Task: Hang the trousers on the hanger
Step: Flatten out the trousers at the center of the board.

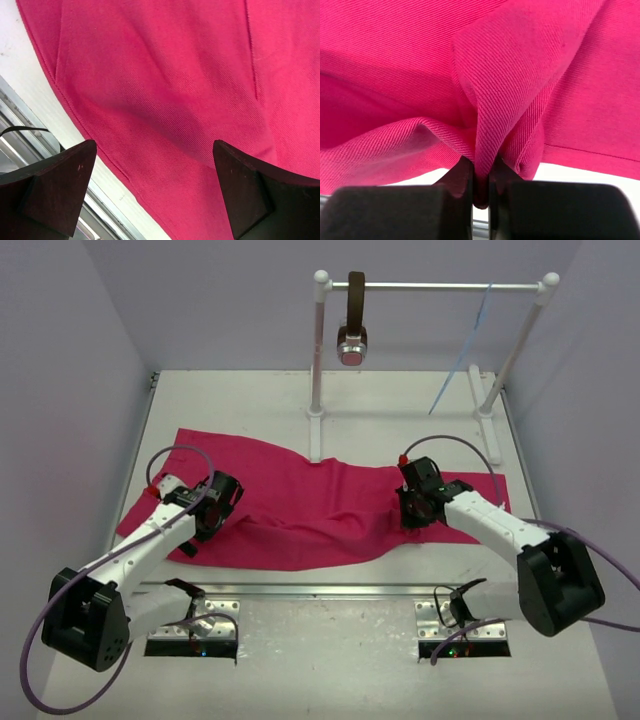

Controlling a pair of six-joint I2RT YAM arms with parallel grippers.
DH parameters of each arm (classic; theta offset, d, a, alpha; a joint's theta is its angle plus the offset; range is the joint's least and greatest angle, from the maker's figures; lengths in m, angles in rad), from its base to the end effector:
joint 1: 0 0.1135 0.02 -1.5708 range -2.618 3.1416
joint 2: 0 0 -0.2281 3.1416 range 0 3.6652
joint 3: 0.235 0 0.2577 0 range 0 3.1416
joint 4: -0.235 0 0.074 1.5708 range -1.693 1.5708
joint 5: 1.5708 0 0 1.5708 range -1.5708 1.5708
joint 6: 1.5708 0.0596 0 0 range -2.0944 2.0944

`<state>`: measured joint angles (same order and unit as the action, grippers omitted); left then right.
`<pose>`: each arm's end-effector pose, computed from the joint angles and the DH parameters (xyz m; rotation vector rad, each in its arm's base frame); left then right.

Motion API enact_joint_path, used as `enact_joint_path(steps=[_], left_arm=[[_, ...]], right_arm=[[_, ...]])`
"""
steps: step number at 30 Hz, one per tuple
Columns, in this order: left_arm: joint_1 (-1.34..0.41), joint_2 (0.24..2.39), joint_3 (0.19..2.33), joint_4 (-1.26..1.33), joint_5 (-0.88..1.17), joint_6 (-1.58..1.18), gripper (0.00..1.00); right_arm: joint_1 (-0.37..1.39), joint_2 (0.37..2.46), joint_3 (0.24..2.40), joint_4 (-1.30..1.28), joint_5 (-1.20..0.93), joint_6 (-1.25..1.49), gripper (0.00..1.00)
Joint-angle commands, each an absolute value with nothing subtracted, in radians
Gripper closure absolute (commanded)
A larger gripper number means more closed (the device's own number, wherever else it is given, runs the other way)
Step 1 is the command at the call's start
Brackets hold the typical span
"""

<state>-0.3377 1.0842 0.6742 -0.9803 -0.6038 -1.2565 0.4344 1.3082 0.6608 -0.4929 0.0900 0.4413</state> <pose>0.1897 -0.0308 0.1492 -1.1998 2.2626 0.3914 0.2313 0.1014 0.1093 0.0361 2.7107 0.1407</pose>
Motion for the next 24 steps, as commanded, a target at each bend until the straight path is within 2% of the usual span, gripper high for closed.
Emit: enact_joint_path(steps=[1, 9, 17, 18, 19, 20, 21, 22, 24], left_arm=[[-0.327, 1.092, 0.676, -1.000, -0.659, -1.355, 0.00], [-0.318, 1.089, 0.745, -1.113, -0.739, -1.484, 0.00], [-0.317, 1.067, 0.680, -1.167, -0.673, -1.594, 0.00], [-0.316, 1.058, 0.653, -1.152, -0.668, -1.597, 0.00], [-0.316, 1.056, 0.639, -1.127, -0.661, -1.594, 0.00], [-0.317, 1.058, 0.637, -1.120, -0.657, -1.580, 0.00], [-0.318, 1.074, 0.639, -1.115, -0.653, -1.571, 0.00], [-0.318, 1.091, 0.642, -1.104, -0.650, -1.557, 0.00], [-0.318, 1.126, 0.648, -1.081, -0.642, -1.521, 0.00]], right_arm=[[0.437, 1.189, 0.676, -0.427, 0.170, 0.483, 1.00], [0.437, 0.925, 0.847, -0.618, 0.378, 0.465, 1.00], [0.432, 1.036, 0.949, -0.644, 0.525, 0.424, 0.99], [0.422, 1.059, 0.952, -0.644, 0.541, 0.425, 0.94], [0.417, 1.093, 0.953, -0.645, 0.537, 0.429, 0.79], [0.416, 1.108, 0.945, -0.650, 0.530, 0.447, 0.34], [0.416, 1.105, 0.935, -0.651, 0.516, 0.464, 0.10], [0.416, 1.097, 0.926, -0.651, 0.501, 0.475, 0.02], [0.416, 1.078, 0.914, -0.642, 0.470, 0.479, 0.01]])
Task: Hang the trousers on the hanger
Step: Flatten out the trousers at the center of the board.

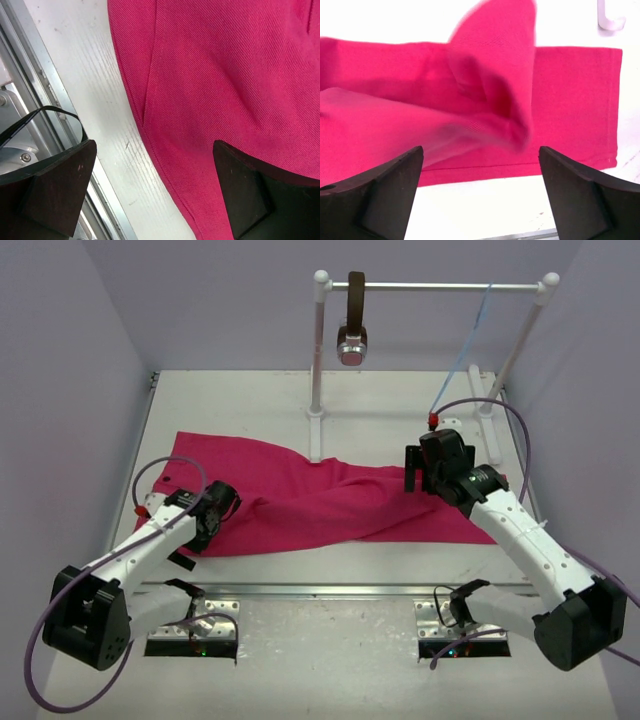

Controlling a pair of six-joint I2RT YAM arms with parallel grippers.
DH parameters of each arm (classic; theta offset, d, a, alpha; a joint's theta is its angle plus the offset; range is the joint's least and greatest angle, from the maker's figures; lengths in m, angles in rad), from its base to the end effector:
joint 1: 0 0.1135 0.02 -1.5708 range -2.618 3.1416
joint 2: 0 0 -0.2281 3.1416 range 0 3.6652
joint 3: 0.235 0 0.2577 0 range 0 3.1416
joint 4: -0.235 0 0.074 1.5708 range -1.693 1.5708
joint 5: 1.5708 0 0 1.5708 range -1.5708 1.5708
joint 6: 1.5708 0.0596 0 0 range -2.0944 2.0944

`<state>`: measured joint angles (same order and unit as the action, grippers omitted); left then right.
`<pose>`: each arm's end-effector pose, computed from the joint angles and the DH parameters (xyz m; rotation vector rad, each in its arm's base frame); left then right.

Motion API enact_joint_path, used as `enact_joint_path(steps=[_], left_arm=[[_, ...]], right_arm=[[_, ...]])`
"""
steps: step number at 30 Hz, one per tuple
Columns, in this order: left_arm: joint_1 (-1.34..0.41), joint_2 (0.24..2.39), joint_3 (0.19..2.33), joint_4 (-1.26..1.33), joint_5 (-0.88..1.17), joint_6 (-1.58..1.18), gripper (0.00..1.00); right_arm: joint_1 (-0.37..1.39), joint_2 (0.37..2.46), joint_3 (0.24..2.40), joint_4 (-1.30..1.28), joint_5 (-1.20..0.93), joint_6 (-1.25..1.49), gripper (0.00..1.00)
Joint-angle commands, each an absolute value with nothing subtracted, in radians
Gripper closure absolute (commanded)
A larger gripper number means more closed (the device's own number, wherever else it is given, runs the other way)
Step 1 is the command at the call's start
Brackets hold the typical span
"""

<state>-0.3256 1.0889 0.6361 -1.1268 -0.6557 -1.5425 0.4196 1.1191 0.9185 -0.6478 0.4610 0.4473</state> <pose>0.1678 -0.0183 0.1387 -1.4653 2.1103 0.5286 0.2503 0.0826 0.2320 0.2359 2.2987 -0.1250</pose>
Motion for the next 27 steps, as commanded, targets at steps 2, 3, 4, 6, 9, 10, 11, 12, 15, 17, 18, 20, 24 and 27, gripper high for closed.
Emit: enact_joint_path(steps=[2, 3, 4, 6, 9, 10, 11, 12, 15, 17, 18, 20, 24, 27], left_arm=[[-0.316, 1.203, 0.660, -1.048, -0.615, -1.480, 0.00], [-0.316, 1.251, 0.674, -1.049, -0.608, -1.477, 0.00], [-0.315, 1.306, 0.691, -1.048, -0.603, -1.480, 0.00], [-0.306, 1.393, 0.710, -1.025, -0.603, -1.486, 0.00], [-0.267, 1.507, 0.716, -0.953, -0.556, -1.442, 0.01], [-0.265, 1.526, 0.715, -0.938, -0.545, -1.440, 0.05], [-0.264, 1.546, 0.711, -0.928, -0.540, -1.441, 0.12], [-0.264, 1.555, 0.703, -0.908, -0.537, -1.443, 0.18], [-0.262, 1.551, 0.698, -0.916, -0.546, -1.468, 0.51], [-0.262, 1.525, 0.702, -0.942, -0.564, -1.495, 0.60], [-0.262, 1.505, 0.711, -0.965, -0.586, -1.508, 0.62], [-0.262, 1.466, 0.722, -1.003, -0.622, -1.521, 0.65], [-0.262, 1.364, 0.742, -1.054, -0.677, -1.545, 0.84], [-0.262, 1.295, 0.761, -1.047, -0.725, -1.504, 1.00]], right_arm=[[0.417, 1.043, 0.899, -0.625, 0.440, 0.476, 0.01], [0.416, 1.027, 0.897, -0.624, 0.428, 0.471, 0.01], [0.416, 1.008, 0.893, -0.624, 0.414, 0.465, 0.01], [0.416, 0.988, 0.888, -0.625, 0.390, 0.459, 0.01], [0.416, 0.946, 0.882, -0.632, 0.353, 0.447, 0.01], [0.416, 0.934, 0.881, -0.635, 0.345, 0.444, 0.01], [0.416, 0.919, 0.880, -0.638, 0.336, 0.442, 0.01], [0.416, 0.911, 0.877, -0.638, 0.328, 0.440, 0.01], [0.416, 0.890, 0.859, -0.640, 0.269, 0.442, 0.01], [0.416, 0.890, 0.840, -0.635, 0.234, 0.443, 0.01], [0.416, 0.896, 0.816, -0.624, 0.214, 0.446, 0.01], [0.416, 0.907, 0.782, -0.611, 0.196, 0.451, 0.01], [0.416, 0.902, 0.724, -0.590, 0.163, 0.465, 0.01], [0.416, 0.883, 0.691, -0.567, 0.148, 0.468, 0.01]])
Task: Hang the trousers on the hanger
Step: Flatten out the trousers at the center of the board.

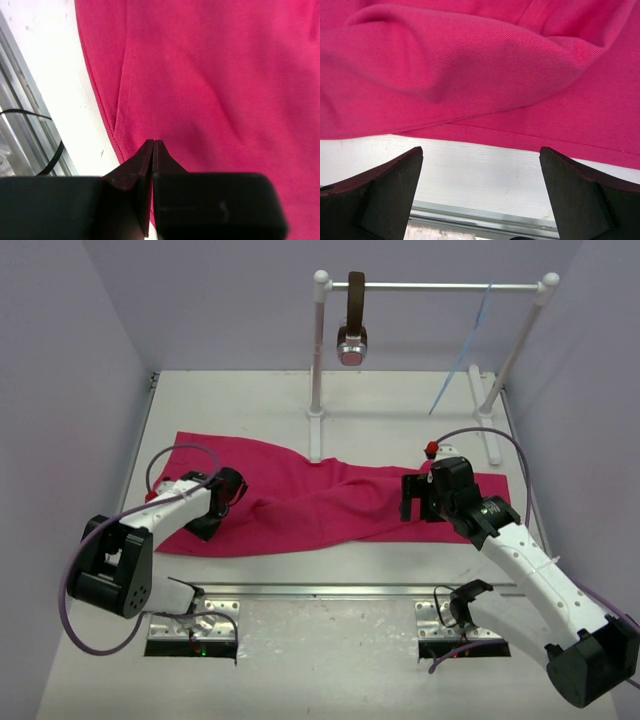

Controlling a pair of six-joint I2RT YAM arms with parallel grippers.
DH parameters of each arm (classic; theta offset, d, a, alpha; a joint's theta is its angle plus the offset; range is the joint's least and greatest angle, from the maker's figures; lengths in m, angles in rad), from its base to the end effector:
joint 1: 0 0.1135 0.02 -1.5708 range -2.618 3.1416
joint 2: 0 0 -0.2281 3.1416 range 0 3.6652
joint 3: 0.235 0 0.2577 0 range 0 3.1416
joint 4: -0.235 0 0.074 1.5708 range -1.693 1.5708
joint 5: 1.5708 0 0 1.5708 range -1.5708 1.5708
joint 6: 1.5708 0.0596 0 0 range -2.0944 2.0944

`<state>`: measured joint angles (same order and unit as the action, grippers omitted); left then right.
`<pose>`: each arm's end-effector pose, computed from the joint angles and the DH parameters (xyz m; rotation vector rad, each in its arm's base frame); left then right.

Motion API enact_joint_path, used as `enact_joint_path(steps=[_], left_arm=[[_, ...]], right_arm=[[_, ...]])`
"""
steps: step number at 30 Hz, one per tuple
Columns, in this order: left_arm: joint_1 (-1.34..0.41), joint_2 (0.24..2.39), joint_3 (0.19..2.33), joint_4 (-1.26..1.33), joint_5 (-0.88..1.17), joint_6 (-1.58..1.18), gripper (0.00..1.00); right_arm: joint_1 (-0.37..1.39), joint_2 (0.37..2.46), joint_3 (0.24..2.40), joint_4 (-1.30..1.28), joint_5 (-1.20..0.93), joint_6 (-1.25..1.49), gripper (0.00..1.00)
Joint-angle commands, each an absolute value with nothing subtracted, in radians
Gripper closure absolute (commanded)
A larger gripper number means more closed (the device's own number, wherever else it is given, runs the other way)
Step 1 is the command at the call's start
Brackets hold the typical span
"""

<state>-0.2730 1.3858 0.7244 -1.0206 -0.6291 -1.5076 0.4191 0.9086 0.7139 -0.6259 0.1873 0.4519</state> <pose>0.2012 -0.0199 0.1097 -1.4916 2.1841 0.6557 0.2124 0.0825 0.2068 0.1270 2.3780 0.1926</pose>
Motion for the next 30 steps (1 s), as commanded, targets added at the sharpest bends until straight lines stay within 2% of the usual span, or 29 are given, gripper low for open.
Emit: enact_joint_path(steps=[1, 7, 8, 10, 12, 16, 21, 22, 24, 27, 30], left_arm=[[-0.262, 1.282, 0.775, -1.049, -0.748, -1.490, 1.00], [-0.262, 1.243, 0.805, -1.070, -0.707, -1.456, 1.00], [-0.262, 1.240, 0.786, -1.065, -0.644, -1.458, 0.92], [-0.262, 1.248, 0.693, -1.006, -0.527, -1.464, 0.52], [-0.268, 1.276, 0.678, -0.984, -0.489, -1.453, 0.24], [-0.267, 1.301, 0.711, -1.070, -0.490, -1.524, 0.21], [-0.264, 1.342, 0.684, -0.989, -0.490, -1.522, 0.23], [-0.264, 1.355, 0.665, -0.958, -0.487, -1.522, 0.25], [-0.264, 1.372, 0.578, -0.833, -0.464, -1.528, 0.35], [-0.284, 1.387, 0.559, -0.828, -0.474, -1.605, 0.47], [-0.287, 1.388, 0.549, -0.815, -0.471, -1.618, 0.47]], right_arm=[[0.416, 0.881, 0.689, -0.569, 0.144, 0.465, 0.01], [0.416, 0.882, 0.696, -0.582, 0.074, 0.451, 0.01], [0.416, 0.882, 0.696, -0.585, 0.071, 0.450, 0.01], [0.416, 0.883, 0.699, -0.580, 0.080, 0.449, 0.01], [0.416, 0.887, 0.707, -0.578, 0.081, 0.446, 0.01], [0.416, 0.885, 0.715, -0.555, 0.070, 0.441, 0.01], [0.416, 0.893, 0.740, -0.548, 0.059, 0.418, 0.01], [0.416, 0.893, 0.743, -0.548, 0.057, 0.416, 0.01], [0.416, 0.890, 0.748, -0.546, 0.048, 0.408, 0.01], [0.416, 0.893, 0.746, -0.541, 0.039, 0.405, 0.01], [0.416, 0.906, 0.741, -0.532, 0.021, 0.408, 0.01]])
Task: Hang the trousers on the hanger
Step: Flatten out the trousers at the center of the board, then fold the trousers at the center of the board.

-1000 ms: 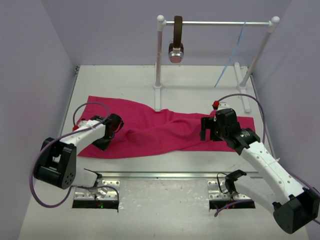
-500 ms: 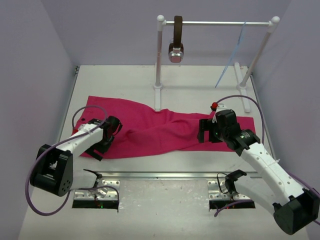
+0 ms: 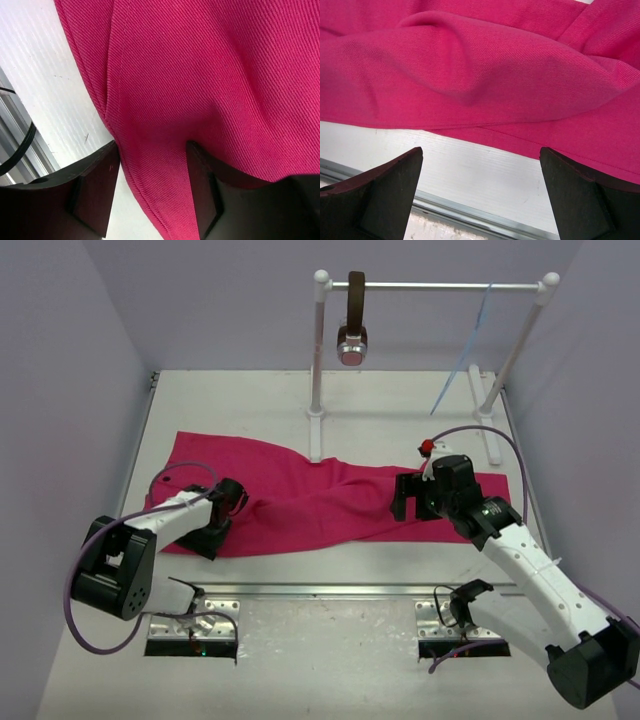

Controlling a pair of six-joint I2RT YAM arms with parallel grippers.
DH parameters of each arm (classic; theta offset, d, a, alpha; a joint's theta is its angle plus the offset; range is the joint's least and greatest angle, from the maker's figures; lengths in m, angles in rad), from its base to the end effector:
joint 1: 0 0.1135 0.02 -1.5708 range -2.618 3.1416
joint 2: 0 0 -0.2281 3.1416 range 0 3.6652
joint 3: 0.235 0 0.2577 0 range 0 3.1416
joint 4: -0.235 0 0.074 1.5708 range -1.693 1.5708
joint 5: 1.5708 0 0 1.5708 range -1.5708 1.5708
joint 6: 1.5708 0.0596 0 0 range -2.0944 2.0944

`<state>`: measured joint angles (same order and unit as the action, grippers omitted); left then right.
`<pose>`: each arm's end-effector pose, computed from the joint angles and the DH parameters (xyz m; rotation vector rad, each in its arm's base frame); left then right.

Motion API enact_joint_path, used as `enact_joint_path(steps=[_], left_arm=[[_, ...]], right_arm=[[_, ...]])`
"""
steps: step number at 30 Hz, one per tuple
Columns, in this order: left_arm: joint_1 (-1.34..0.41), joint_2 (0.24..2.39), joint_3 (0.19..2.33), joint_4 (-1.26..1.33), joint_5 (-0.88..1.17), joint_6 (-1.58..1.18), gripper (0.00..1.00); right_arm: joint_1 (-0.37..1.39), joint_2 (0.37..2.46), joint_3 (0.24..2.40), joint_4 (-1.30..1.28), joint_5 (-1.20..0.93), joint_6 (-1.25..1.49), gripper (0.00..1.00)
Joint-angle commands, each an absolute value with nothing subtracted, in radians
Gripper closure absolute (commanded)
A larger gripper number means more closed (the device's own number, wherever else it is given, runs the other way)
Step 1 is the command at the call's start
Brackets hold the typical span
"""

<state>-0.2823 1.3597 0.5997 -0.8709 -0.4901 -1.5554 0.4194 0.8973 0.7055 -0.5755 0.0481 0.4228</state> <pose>0.1880 -0.0253 0.0810 -1.6166 2.2217 0.4825 0.2124 0.0916 0.2102 0.0282 2.3653 0.3589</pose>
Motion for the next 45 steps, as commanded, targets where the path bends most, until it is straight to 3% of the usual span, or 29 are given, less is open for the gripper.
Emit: enact_joint_path(steps=[1, 2, 3, 4, 7, 8, 14, 19, 23, 35, 39, 42, 44, 45], left_arm=[[-0.287, 1.392, 0.550, -0.817, -0.470, -1.617, 0.47], [-0.287, 1.407, 0.556, -0.823, -0.472, -1.622, 0.49], [-0.287, 1.426, 0.564, -0.834, -0.479, -1.629, 0.68], [-0.287, 1.453, 0.577, -0.852, -0.494, -1.639, 0.79], [-0.287, 1.503, 0.602, -0.885, -0.516, -1.657, 0.98], [-0.287, 1.500, 0.604, -0.887, -0.517, -1.652, 1.00], [-0.291, 1.364, 0.674, -0.962, -0.598, -1.579, 1.00], [-0.293, 1.293, 0.856, -1.114, -0.716, -1.528, 1.00], [-0.293, 1.291, 0.988, -1.129, -0.760, -1.455, 1.00], [-0.282, 1.485, 1.383, -1.019, -0.859, -1.144, 1.00], [-0.265, 1.589, 1.473, -0.871, -0.847, -1.001, 0.99], [-0.261, 1.693, 1.544, -0.765, -0.789, -0.875, 0.86], [-0.261, 1.736, 1.565, -0.651, -0.684, -0.689, 0.67], [-0.261, 1.756, 1.579, -0.619, -0.635, -0.657, 0.62]], right_arm=[[0.416, 0.913, 0.741, -0.526, 0.014, 0.407, 0.01], [0.416, 0.918, 0.738, -0.523, 0.014, 0.410, 0.01], [0.416, 0.920, 0.737, -0.521, 0.015, 0.410, 0.01], [0.416, 0.920, 0.735, -0.520, 0.017, 0.410, 0.01], [0.416, 0.916, 0.738, -0.521, 0.028, 0.413, 0.01], [0.416, 0.914, 0.738, -0.523, 0.033, 0.413, 0.01], [0.416, 0.928, 0.708, -0.525, 0.066, 0.448, 0.01], [0.416, 0.938, 0.629, -0.517, 0.261, 0.579, 0.01], [0.416, 0.943, 0.605, -0.490, 0.290, 0.606, 0.01], [0.416, 1.076, 0.657, -0.491, 0.336, 0.568, 0.01], [0.416, 1.089, 0.693, -0.497, 0.344, 0.557, 0.01], [0.416, 1.098, 0.717, -0.507, 0.354, 0.545, 0.01], [0.416, 1.108, 0.726, -0.517, 0.357, 0.535, 0.01], [0.416, 1.115, 0.730, -0.518, 0.361, 0.531, 0.01]])
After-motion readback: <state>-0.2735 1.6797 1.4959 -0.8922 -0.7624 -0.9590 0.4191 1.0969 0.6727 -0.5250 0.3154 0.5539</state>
